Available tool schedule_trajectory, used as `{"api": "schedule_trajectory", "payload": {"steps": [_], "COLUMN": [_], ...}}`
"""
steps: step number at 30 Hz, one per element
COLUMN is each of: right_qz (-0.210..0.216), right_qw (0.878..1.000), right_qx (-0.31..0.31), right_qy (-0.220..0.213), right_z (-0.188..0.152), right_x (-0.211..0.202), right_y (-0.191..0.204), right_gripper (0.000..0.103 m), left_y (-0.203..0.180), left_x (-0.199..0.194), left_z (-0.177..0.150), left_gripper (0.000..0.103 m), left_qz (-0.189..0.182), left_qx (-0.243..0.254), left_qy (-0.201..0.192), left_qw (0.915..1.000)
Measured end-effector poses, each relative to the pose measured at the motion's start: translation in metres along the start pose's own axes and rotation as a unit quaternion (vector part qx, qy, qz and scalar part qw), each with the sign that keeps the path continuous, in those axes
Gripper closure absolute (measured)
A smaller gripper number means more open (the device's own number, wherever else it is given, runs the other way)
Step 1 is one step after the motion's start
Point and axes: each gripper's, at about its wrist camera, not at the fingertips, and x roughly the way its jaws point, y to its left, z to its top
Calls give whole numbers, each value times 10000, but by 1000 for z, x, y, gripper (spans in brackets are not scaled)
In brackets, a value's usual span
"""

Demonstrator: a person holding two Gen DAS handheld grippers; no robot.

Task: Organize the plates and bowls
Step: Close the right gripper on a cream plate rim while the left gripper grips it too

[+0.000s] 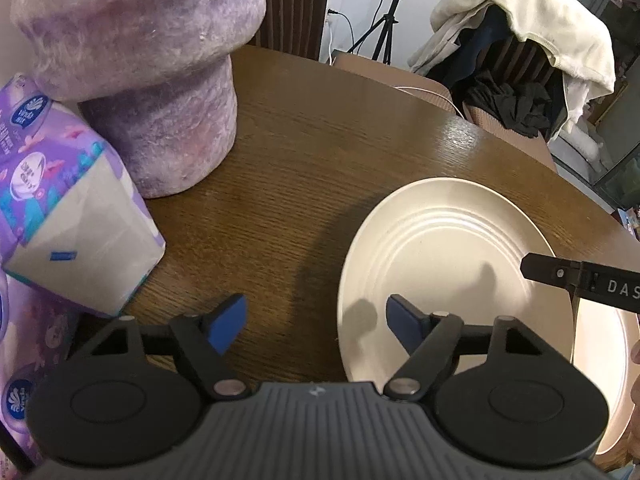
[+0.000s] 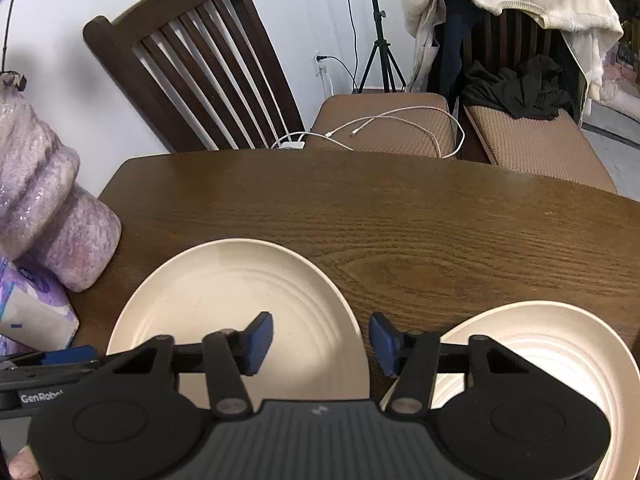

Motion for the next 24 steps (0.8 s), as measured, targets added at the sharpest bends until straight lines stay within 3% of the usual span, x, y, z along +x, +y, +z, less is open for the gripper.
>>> {"api": "schedule_trajectory", "payload": {"steps": [4, 9, 11, 24], "right_qz": [-8, -75, -86, -48], "right_qw": [10000, 9998, 9996, 9986], "right_qx": [68, 195, 262, 518], "right_qy": [44, 64, 107, 127], "right_z": [-2, -4, -5, -28], "right_x": [4, 4, 5, -4], "right_y": [-4, -8, -9, -7], "right_gripper": [61, 76, 81, 90], "left_y": [-3, 0, 1, -6], "left_x": [-1, 0, 1, -13], "left_z": [2, 4, 5, 4], "left_gripper": [45, 81, 88, 87], "left_qz": [-75, -179, -292, -33], "left_qx": [65, 20, 27, 201], "left_qy": [-9, 9, 52, -17], "left_qw": [9999, 9998, 9996, 9998]}}
